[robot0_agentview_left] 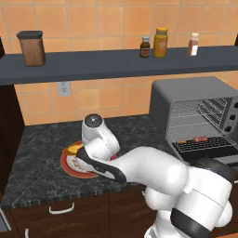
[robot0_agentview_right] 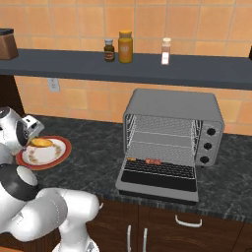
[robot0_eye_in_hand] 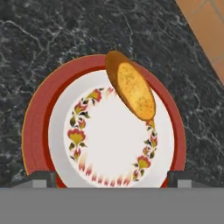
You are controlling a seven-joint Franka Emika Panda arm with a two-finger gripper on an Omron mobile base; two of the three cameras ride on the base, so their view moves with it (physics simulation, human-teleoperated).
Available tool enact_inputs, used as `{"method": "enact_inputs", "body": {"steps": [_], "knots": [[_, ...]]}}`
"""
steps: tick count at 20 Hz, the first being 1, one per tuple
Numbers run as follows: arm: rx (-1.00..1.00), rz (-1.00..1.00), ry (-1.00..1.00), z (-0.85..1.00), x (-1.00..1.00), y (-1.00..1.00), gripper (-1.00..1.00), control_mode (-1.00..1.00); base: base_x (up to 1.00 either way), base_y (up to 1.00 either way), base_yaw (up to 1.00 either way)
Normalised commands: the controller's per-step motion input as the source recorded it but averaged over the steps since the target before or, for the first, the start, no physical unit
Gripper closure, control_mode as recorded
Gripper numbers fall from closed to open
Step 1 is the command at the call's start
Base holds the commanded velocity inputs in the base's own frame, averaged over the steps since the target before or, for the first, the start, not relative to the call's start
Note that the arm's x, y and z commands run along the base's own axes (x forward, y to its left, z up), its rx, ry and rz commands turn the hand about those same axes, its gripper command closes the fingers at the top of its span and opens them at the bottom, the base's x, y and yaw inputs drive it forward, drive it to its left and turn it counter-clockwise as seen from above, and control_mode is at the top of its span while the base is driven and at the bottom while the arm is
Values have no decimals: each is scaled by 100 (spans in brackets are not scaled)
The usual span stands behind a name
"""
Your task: Pick up the kebab skewer and baguette bread, and place them inside the toaster oven. Close the toaster oven door and start by setting the timer.
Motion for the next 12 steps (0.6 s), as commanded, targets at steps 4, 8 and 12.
{"method": "enact_inputs", "body": {"steps": [4, 8, 12], "knots": [[-23, 0, 7, -1, 71, 20, -100, -100, 0, 0, 0], [-5, 0, 19, -5, 49, 0, -100, -100, 0, 0, 0], [2, 3, 15, -19, 11, 0, -100, -100, 0, 0, 0]]}}
